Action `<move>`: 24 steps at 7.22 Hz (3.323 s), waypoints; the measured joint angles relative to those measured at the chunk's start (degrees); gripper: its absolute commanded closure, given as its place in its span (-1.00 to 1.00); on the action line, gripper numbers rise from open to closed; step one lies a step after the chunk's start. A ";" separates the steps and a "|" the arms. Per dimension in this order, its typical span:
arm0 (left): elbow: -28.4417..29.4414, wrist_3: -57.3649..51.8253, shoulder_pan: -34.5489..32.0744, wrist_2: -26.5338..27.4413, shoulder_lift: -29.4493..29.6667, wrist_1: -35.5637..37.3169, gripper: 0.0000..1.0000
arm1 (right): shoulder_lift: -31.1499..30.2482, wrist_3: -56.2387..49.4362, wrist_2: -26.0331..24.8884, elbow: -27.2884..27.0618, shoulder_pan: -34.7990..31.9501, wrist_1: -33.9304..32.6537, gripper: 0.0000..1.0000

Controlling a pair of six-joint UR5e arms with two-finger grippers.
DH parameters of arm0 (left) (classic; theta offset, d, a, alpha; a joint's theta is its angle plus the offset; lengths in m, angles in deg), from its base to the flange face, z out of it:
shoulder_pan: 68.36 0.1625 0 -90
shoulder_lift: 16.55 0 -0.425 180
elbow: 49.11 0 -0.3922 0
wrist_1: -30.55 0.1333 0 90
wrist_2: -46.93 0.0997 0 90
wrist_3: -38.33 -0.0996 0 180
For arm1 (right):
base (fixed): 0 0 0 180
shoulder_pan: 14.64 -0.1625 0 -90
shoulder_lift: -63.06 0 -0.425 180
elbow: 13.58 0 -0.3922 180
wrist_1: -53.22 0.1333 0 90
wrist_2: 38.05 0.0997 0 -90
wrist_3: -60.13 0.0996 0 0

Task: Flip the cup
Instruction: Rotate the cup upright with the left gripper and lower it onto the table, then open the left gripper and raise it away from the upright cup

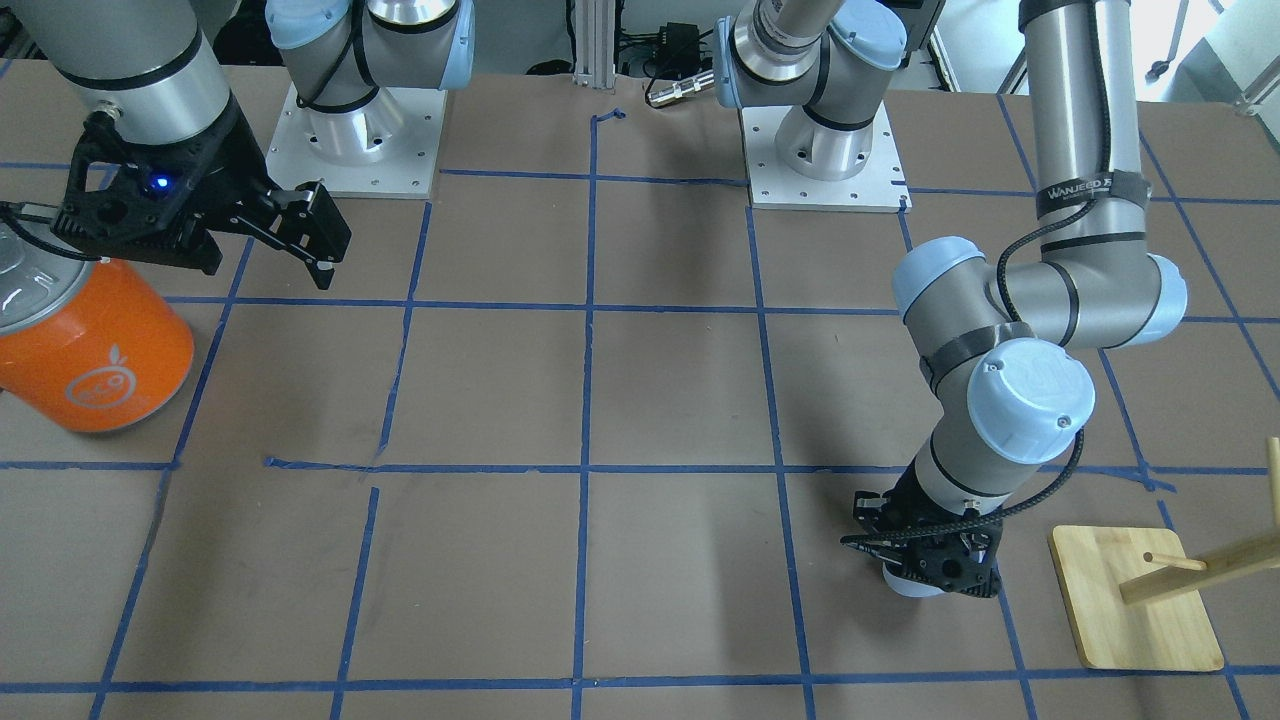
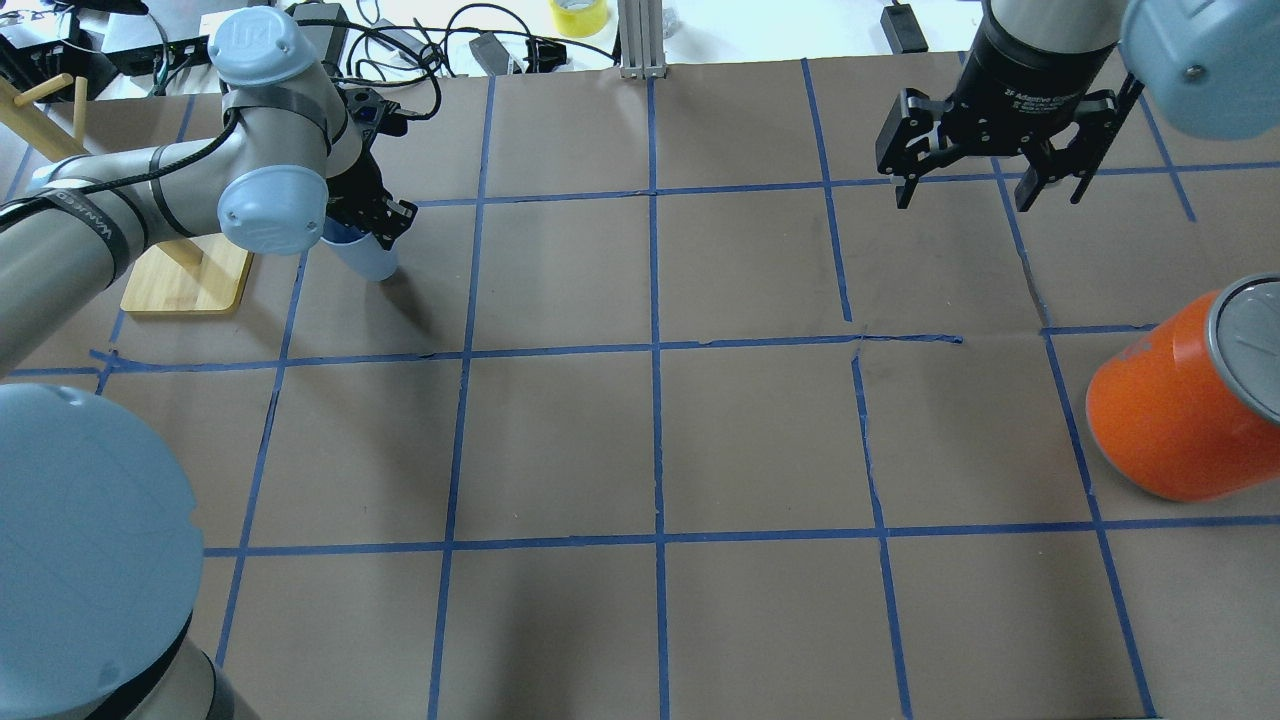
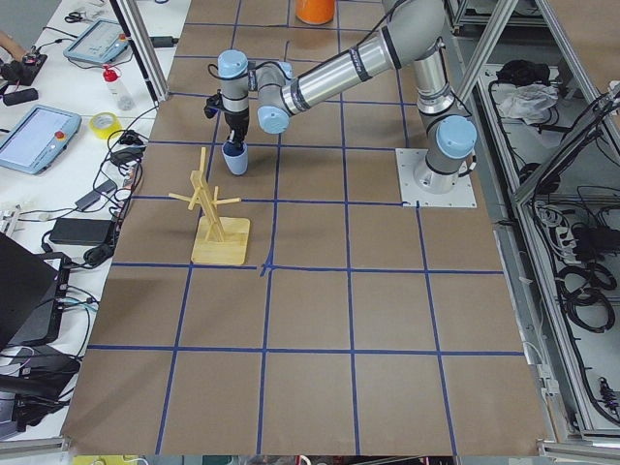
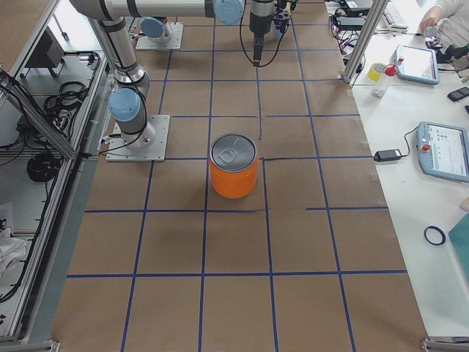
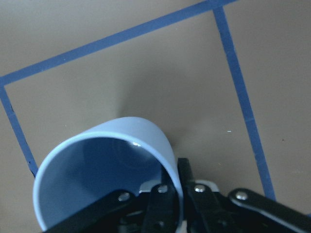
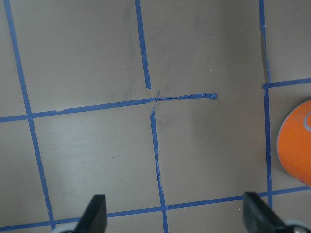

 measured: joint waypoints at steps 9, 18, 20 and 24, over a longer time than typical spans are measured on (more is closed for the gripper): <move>2.16 1.42 -0.86 -1.14 -12.87 -17.14 -1.00 | -0.06 -0.42 -1.36 -0.05 0.04 0.83 -1.00; 0.57 13.80 -6.45 -1.87 -31.51 -34.78 -1.00 | -0.04 -0.20 -1.49 -0.17 -0.01 0.80 -1.00; 4.71 14.80 -6.37 -1.71 -30.17 -38.05 -1.00 | -0.06 -0.18 -1.49 -0.18 0.02 0.66 -1.00; 7.31 17.76 -6.37 -1.73 -28.95 -40.92 -1.00 | -0.07 0.13 -1.49 -0.18 0.04 0.01 -1.00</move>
